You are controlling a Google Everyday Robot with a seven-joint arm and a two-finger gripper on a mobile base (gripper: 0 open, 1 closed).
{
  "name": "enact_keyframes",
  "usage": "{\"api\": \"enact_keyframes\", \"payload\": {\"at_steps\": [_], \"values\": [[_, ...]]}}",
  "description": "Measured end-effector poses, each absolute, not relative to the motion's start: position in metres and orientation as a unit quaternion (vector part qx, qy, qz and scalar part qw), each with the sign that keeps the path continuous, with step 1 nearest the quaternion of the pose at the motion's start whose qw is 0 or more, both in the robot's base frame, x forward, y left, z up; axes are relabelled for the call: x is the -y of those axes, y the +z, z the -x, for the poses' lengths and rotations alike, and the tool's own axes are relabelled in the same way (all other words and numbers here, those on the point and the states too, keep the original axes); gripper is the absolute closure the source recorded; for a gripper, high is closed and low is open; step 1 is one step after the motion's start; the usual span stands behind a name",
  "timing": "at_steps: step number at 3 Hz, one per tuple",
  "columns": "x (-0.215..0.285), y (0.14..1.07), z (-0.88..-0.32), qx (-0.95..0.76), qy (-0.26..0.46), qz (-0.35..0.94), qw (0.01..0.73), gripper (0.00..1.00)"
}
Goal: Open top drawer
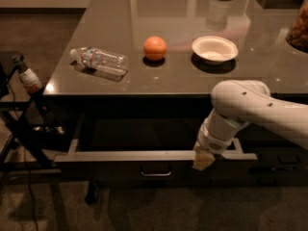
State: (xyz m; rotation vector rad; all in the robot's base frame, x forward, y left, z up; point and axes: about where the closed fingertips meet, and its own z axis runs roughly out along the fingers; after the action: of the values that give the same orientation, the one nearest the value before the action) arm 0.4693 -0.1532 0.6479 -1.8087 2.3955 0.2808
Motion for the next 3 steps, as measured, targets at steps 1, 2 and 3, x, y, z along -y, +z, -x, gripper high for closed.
{"api": "enact_keyframes", "payload": {"at_steps": [1, 2, 3], "values": [[0.157, 0.653, -0.459, -0.799, 0.090, 0.591, 0.066, 1.00], [0.160, 0.658, -0.448, -0.804, 0.086, 0.584, 0.068, 1.00], [0.163, 0.663, -0.438, -0.810, 0.082, 0.577, 0.069, 1.00]]}}
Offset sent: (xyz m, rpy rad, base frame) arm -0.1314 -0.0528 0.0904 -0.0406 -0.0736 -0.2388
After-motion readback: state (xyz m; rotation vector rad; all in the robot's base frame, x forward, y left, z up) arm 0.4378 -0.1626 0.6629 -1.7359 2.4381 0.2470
